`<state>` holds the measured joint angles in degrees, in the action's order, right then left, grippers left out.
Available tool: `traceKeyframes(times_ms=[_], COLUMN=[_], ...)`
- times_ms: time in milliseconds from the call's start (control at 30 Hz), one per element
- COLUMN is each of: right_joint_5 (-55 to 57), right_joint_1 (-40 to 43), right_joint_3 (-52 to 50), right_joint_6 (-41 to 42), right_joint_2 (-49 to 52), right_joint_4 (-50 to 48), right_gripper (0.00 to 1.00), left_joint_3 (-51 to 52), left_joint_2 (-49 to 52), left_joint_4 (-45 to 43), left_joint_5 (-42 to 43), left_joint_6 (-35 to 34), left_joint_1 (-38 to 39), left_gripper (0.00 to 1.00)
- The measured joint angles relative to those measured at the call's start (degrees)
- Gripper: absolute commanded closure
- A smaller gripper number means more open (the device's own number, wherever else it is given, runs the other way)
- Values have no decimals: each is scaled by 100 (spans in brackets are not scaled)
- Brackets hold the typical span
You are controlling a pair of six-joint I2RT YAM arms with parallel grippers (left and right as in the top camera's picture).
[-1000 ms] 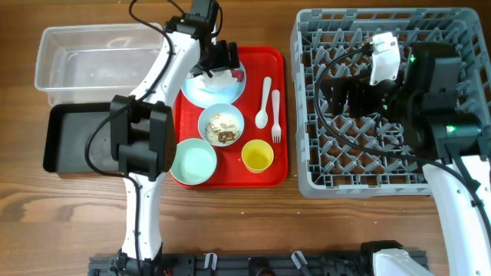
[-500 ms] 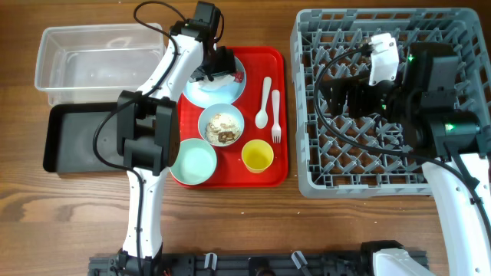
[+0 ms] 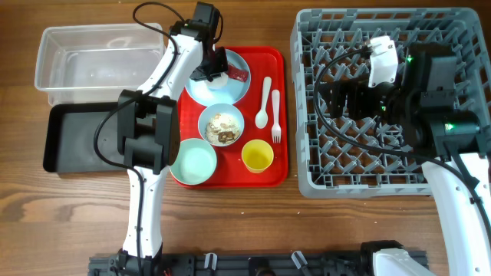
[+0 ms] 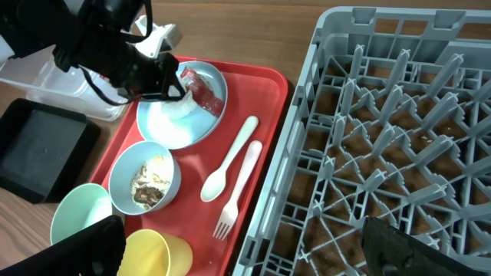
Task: Sort waste into correct bins and load items into the dishwasher rack
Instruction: 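Carry the napkin left and drop it into the clear bin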
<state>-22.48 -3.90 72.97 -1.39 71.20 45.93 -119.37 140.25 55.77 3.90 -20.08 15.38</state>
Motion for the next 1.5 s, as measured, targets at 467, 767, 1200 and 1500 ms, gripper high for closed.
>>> traceKeyframes(times_ms=[467,767,1200,1500], right_joint_5=[0,2,0,2], right_joint_1=[0,0,0,0], right_joint_3=[0,0,0,0], right_joint_6=[0,0,0,0], right_joint_2=[0,0,0,0], right_joint_4=[-4,-4,-7,-7], right_gripper=[0,0,0,0], left_joint_3=[-68,-184,-138,-68], left_joint_2=[-861,-2323,-2037,-1917], left_joint_4=[750,986,1069,848], left_joint_5=[24,-107,-667,-487], left_joint_6=[420,857,1346,1622], left_joint_1=[-302,-776,-2013,-1899], left_gripper=[96,96,16,11])
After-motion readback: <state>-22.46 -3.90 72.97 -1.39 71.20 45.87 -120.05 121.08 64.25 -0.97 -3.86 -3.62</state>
